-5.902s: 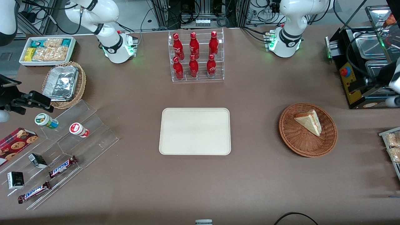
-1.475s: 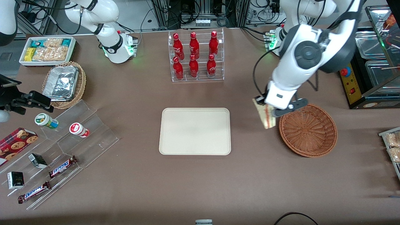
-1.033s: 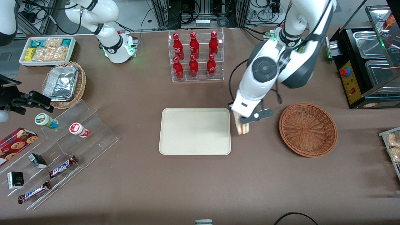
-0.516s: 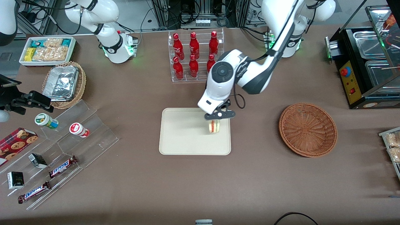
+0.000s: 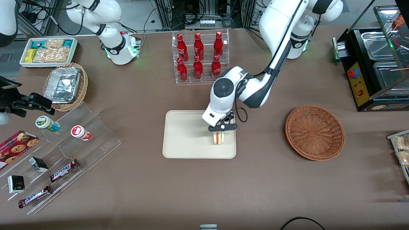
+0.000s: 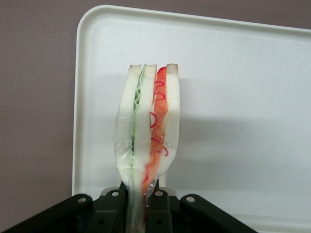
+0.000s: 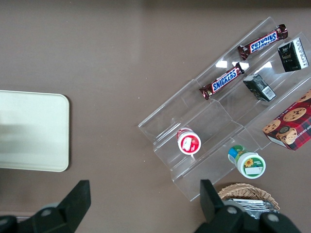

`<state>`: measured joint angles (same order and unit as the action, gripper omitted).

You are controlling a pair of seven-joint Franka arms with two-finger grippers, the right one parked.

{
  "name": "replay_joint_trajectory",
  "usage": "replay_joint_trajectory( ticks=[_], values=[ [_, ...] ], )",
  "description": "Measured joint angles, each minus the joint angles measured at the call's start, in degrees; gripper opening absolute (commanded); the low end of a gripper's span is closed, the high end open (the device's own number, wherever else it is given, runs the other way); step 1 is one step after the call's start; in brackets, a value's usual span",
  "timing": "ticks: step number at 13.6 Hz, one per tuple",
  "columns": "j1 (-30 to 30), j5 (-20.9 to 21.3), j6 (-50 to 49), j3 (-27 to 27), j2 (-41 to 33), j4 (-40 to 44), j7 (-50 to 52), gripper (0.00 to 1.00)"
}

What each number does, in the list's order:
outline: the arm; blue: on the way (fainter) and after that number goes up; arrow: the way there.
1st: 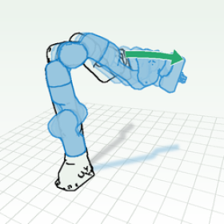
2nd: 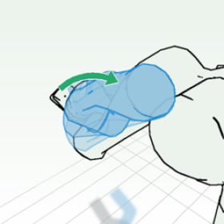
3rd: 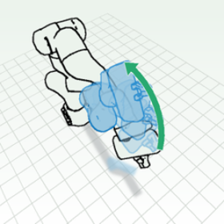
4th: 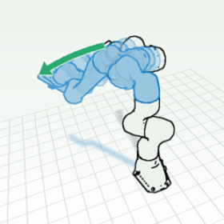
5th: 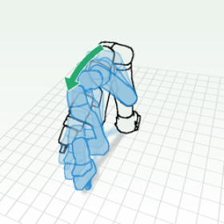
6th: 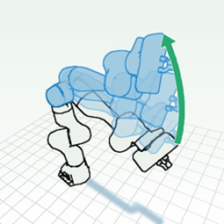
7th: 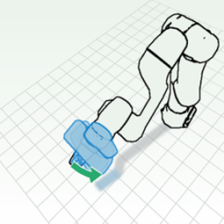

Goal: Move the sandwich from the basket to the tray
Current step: 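Lower the sandwich onto the tray and open the left gripper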

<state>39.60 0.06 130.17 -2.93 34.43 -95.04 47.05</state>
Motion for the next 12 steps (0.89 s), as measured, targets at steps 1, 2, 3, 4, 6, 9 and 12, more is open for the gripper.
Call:
replay_joint_trajectory(
  ticks=[1,2,3,4,6,9,12],
  values=[
    [0.0,0.0,0.4,0.0,0.4,0.0,0.0,0.17],
    [0.1,0.0,0.7,0.0,0.7,0.0,0.0,0.17],
    [0.1,0.0,0.9,-0.1,1.0,0.0,0.0,0.18],
    [0.1,0.1,1.1,-0.1,1.2,0.0,0.0,0.27],
    [0.1,0.4,1.4,-0.1,1.9,0.0,0.0,0.67],
    [0.1,0.8,1.7,0.0,2.3,0.1,0.0,0.99],
    [0.0,0.8,1.5,0.0,2.1,0.9,0.2,1.0]
  ],
)
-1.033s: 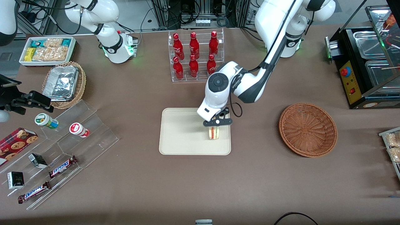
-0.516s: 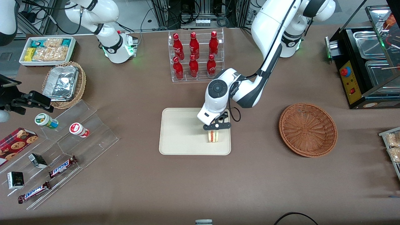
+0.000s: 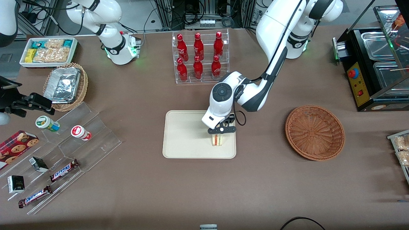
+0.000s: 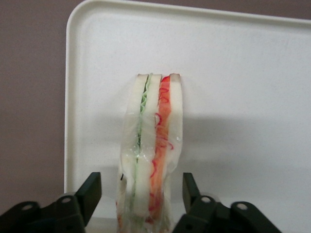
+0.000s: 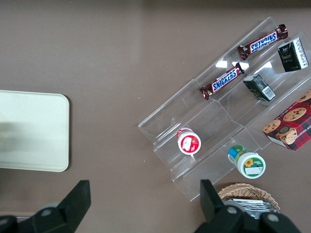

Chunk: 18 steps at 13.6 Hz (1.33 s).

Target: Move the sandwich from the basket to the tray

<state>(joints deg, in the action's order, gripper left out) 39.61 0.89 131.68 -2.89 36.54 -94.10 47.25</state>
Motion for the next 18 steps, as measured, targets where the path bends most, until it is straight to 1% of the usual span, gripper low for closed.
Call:
replay_joint_trajectory(
  ticks=[1,3,5,8,13,16,18],
  values=[
    [-0.1,0.0,-1.2,0.1,-0.5,0.6,0.5,1.0],
    [-0.3,-0.1,-7.9,0.3,-3.1,2.8,2.3,1.0],
    [-1.8,-0.1,-16.5,0.8,-7.6,5.1,3.2,1.0],
    [-5.6,0.0,-24.8,1.1,-15.5,6.0,3.1,1.0],
    [-11.5,0.1,-32.7,1.4,-24.9,5.9,3.0,1.0],
    [-14.5,0.3,-37.1,1.5,-28.1,5.7,2.6,1.0],
    [-17.0,0.4,-39.9,1.5,-29.4,5.6,-0.2,1.0]
  ],
)
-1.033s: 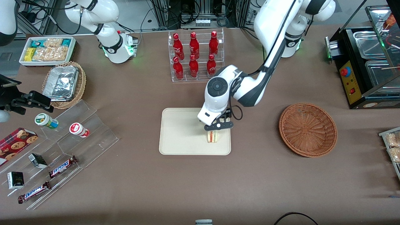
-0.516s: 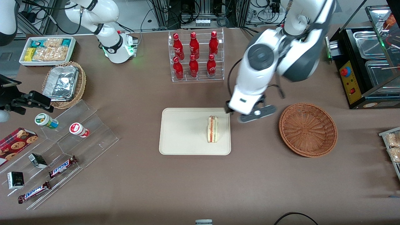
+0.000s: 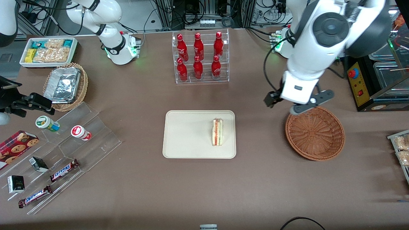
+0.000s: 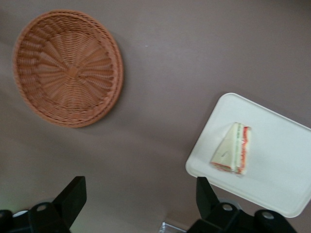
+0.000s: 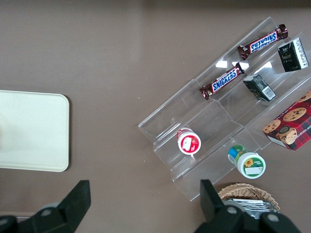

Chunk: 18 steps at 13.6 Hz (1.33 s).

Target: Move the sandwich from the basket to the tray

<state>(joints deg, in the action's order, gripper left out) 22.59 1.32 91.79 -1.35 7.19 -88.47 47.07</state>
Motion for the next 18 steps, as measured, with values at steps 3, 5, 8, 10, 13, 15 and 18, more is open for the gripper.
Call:
replay_joint_trajectory(
  ticks=[3,5,8,10,13,15,18],
  values=[
    [-4.7,0.0,-3.6,0.1,-3.0,-0.7,-6.8,1.0],
    [-8.1,0.0,-4.9,0.1,-6.6,-2.8,-11.7,1.0],
    [-12.6,-0.1,-5.2,0.1,-12.6,-8.1,-19.0,1.0],
    [-15.8,-0.1,-5.6,0.1,-15.9,-11.1,-26.4,1.0],
    [-21.7,-0.1,-7.8,0.0,-19.3,-13.0,-35.7,1.0],
    [-24.8,-0.1,-9.4,-0.1,-20.1,-13.0,-40.6,1.0],
    [-25.8,-0.1,-9.5,-0.3,-20.1,-12.9,-42.6,1.0]
  ],
)
